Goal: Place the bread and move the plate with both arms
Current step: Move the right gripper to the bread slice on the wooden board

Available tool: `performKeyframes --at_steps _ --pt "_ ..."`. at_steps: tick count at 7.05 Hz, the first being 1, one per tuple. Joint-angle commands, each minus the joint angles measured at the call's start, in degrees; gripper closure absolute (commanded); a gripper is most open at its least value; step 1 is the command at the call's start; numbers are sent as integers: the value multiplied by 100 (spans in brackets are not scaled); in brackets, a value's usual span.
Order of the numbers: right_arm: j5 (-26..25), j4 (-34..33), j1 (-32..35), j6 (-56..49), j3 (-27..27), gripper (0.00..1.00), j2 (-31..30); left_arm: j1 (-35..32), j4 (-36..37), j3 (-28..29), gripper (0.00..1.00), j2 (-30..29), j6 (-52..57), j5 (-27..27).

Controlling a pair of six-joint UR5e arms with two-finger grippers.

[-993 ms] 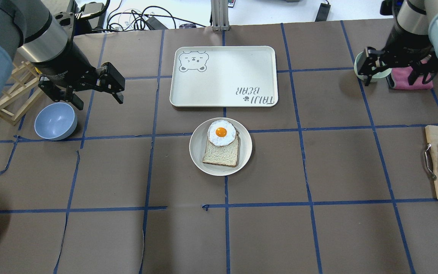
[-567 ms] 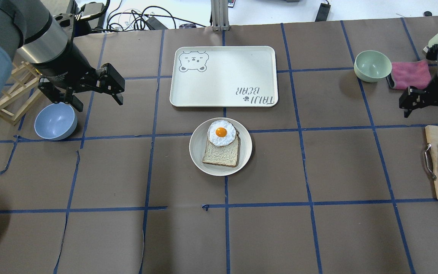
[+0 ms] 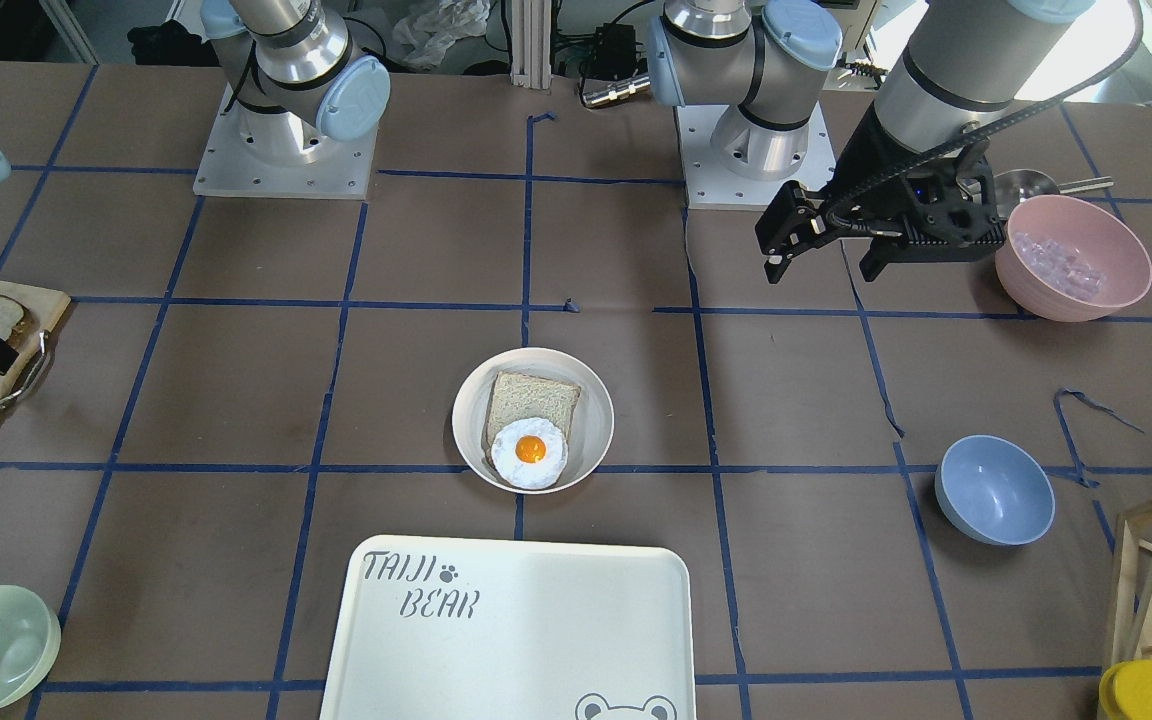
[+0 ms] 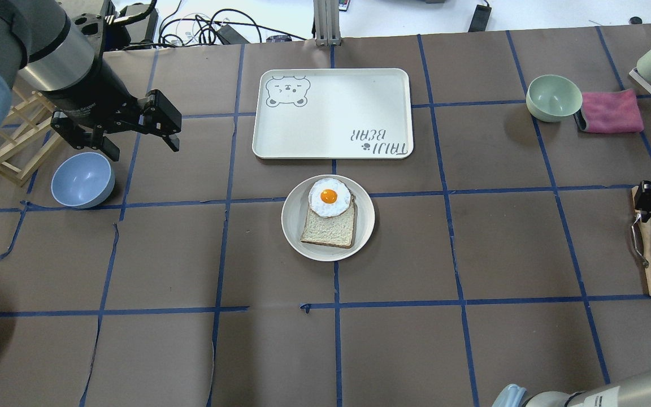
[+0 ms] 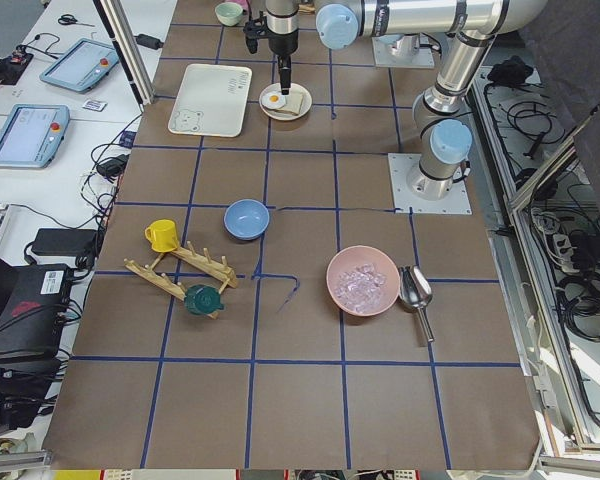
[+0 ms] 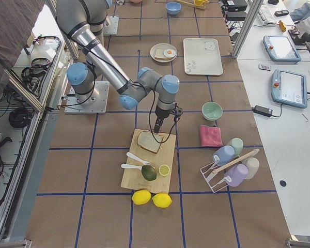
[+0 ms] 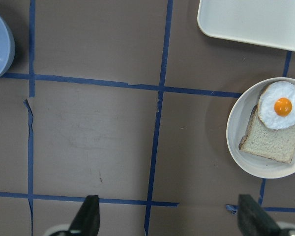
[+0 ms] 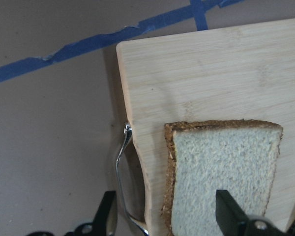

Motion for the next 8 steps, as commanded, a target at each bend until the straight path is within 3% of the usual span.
performKeyframes --at_steps 1,3,5,7,8 --pt "-89 -309 -38 -117 46 26 231 7 -15 -22 0 -23 19 17" --pt "-133 -301 -108 -126 116 30 248 -2 -6 -22 0 -15 403 464" --pt "-230 -266 -205 -108 204 44 240 -2 -15 -22 0 -6 423 448" --pt "-230 -274 -223 -82 213 65 231 -2 -41 -22 0 -6 432 465" --pt "-213 -292 -214 -82 222 66 222 -2 -24 -39 0 -14 432 430"
